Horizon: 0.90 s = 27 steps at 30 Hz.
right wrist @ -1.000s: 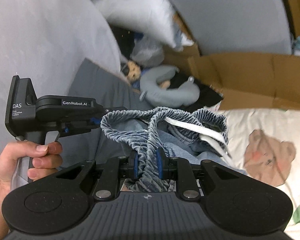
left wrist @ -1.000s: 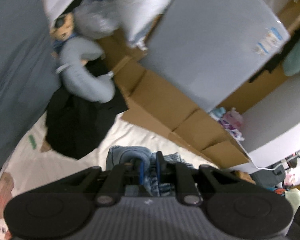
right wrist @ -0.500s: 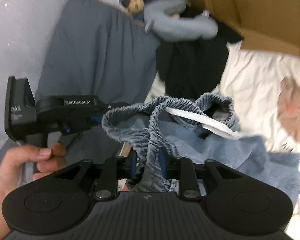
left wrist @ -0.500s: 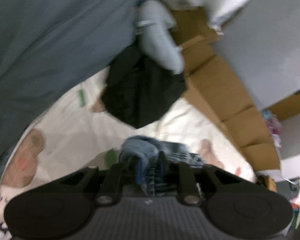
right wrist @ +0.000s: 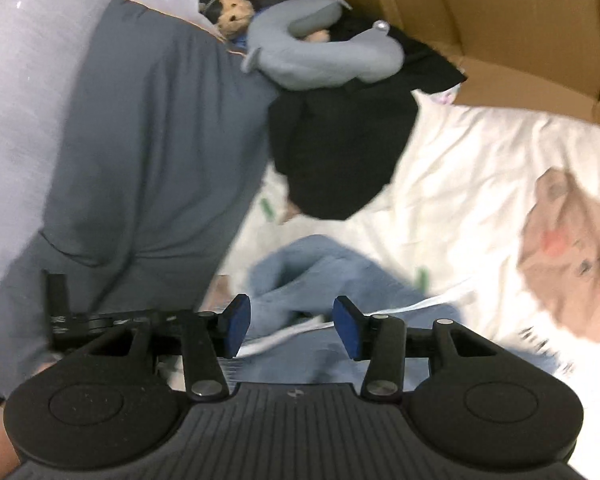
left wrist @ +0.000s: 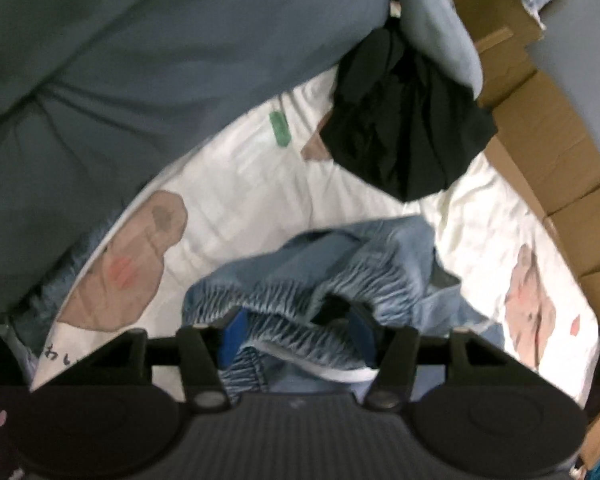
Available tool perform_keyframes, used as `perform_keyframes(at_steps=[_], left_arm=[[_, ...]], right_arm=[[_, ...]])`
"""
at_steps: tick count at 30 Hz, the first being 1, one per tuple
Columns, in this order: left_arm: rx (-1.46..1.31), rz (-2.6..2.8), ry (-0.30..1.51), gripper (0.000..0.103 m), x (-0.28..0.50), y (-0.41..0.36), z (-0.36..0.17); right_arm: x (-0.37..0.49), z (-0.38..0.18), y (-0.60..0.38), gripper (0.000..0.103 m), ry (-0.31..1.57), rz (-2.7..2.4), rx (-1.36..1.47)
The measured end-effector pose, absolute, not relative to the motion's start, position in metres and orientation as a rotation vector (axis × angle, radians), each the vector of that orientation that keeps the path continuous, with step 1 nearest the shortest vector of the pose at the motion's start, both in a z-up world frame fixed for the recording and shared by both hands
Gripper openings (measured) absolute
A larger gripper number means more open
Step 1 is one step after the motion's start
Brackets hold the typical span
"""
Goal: Fold clothes
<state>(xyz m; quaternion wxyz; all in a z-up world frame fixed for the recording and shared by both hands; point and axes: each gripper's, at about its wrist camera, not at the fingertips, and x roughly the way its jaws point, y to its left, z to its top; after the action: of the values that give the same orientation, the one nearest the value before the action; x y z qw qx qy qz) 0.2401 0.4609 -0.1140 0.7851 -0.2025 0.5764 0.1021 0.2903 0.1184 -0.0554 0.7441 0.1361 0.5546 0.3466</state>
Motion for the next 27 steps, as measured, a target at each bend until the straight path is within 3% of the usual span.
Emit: perform_keyframes(at_steps=[9, 14, 20, 27], left_arm=[[-0.504, 0.333, 1.316, 0.06, 0.218, 0.46, -0.127], [-0.507, 0.342, 1.35, 0.069, 0.21, 0.454, -0.105], [-0.566, 0.472, 1.378, 0.069, 0.192, 0.453, -0.102], [-0.733, 0.542, 1.354, 0.07, 0.161, 0.463, -0.156]], right_arm=[[0.327, -0.099, 0.127, 0.053, 1.204, 0.865, 0.091], [0.327, -0.082, 0.136, 0.053, 1.197, 0.923, 0.041], [0.335, -0.068, 0.154, 0.053, 1.211, 0.953, -0.029], [0.344, -0.075, 0.177, 0.053, 1.187, 0.932, -0.19]])
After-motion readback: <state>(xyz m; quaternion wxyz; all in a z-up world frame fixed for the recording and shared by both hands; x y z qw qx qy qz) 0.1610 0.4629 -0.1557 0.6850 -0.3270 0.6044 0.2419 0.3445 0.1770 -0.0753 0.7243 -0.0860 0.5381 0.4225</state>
